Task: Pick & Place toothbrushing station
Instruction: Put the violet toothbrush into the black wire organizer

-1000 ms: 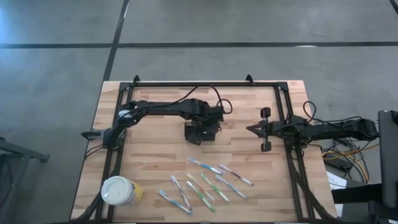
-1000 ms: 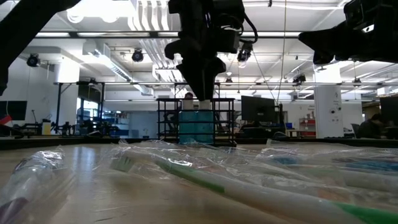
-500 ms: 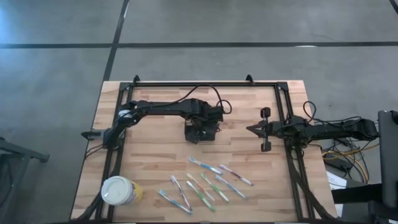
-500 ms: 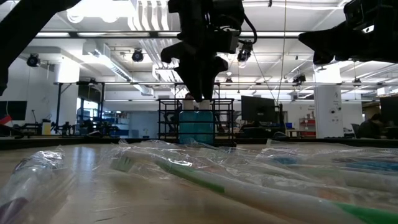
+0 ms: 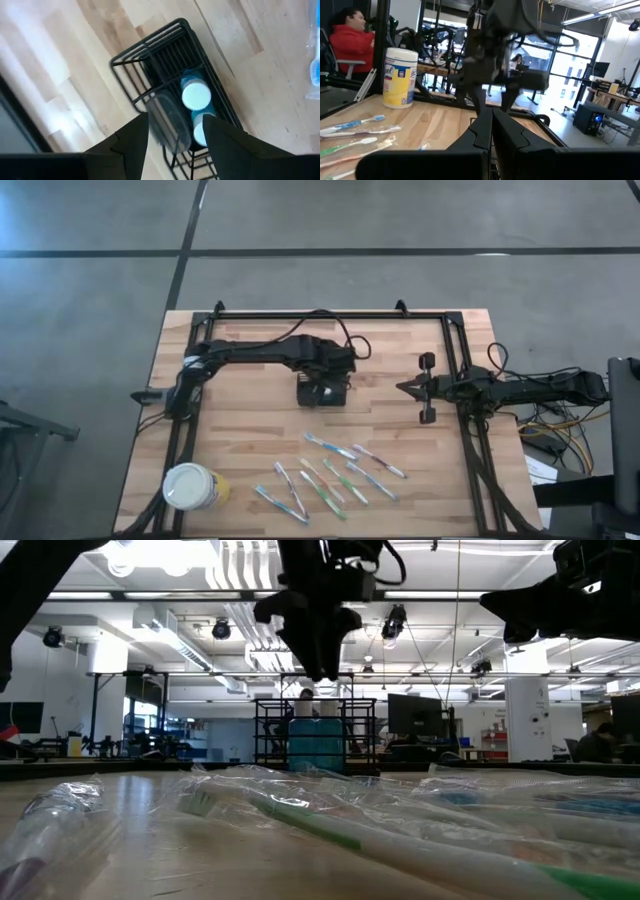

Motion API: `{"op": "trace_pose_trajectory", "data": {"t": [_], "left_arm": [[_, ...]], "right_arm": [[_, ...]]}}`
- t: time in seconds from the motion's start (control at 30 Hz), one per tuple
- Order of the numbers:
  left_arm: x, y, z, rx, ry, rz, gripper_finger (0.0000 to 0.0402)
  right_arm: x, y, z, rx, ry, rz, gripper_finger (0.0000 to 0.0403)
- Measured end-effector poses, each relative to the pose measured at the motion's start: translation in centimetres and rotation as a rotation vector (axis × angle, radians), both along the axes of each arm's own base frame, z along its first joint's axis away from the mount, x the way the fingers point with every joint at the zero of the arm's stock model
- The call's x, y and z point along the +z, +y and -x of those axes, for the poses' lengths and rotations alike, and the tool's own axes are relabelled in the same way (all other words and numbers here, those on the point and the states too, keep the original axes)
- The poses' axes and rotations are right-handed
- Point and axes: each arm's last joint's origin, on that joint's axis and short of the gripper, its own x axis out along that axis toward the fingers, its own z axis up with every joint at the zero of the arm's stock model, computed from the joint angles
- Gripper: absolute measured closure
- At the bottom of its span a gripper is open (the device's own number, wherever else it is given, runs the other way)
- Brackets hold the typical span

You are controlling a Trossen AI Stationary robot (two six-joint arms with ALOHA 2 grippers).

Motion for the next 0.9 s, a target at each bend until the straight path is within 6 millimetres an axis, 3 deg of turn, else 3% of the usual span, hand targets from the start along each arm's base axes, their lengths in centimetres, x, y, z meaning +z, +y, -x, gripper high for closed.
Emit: {"op": "trace_pose_trajectory", "data": {"t": [0.23, 0.43, 0.53, 0.73, 0.9], "left_arm": [[5.6, -0.5, 3.9, 0.065, -0.111, 0.052, 0.0209], [9.3, -0.9, 10.9, 0.032, -0.258, 0.415, 0.0237], [8.1, -1.1, 15.0, 0.055, -0.39, 0.467, 0.0281], [2.9, -1.6, 22.5, 0.235, -0.822, 0.463, 0.0387], [-0.2, -2.0, 27.6, 0.353, -1.01, 0.499, 0.0395]], "right_arm": [[0.0, 0.0, 0.0, -0.002, 0.001, 0.0, 0.0394], [-0.1, 0.0, 0.0, -0.002, 0.005, -0.009, 0.0394], [-0.1, 0.0, 0.0, -0.001, 0.006, -0.016, 0.0394], [-0.1, 0.0, 0.0, 0.002, 0.006, -0.034, 0.0394], [-0.1, 0.0, 0.0, 0.002, 0.006, -0.038, 0.0394]]}}
